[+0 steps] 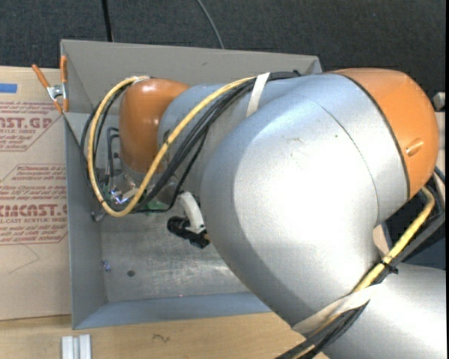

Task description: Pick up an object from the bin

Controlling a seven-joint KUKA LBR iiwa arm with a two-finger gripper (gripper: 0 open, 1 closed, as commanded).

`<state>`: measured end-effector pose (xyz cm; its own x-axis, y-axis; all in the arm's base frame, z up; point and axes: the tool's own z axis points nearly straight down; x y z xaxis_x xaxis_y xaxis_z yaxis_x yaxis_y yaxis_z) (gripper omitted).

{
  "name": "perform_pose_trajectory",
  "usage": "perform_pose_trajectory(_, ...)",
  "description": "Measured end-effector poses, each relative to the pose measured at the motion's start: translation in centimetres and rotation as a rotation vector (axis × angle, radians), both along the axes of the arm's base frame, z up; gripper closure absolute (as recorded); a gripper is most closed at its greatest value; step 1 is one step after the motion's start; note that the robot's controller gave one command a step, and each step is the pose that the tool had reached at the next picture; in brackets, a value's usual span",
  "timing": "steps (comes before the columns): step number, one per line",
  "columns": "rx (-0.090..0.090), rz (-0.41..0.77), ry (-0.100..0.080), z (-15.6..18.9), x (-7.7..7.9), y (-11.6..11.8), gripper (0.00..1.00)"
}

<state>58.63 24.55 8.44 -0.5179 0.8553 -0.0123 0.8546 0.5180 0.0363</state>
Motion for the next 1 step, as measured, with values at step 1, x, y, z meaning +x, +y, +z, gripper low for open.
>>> perform_pose_trajectory(1,-0.001,-0.005,0.012,-0.35,-0.3,-0.05,1.0)
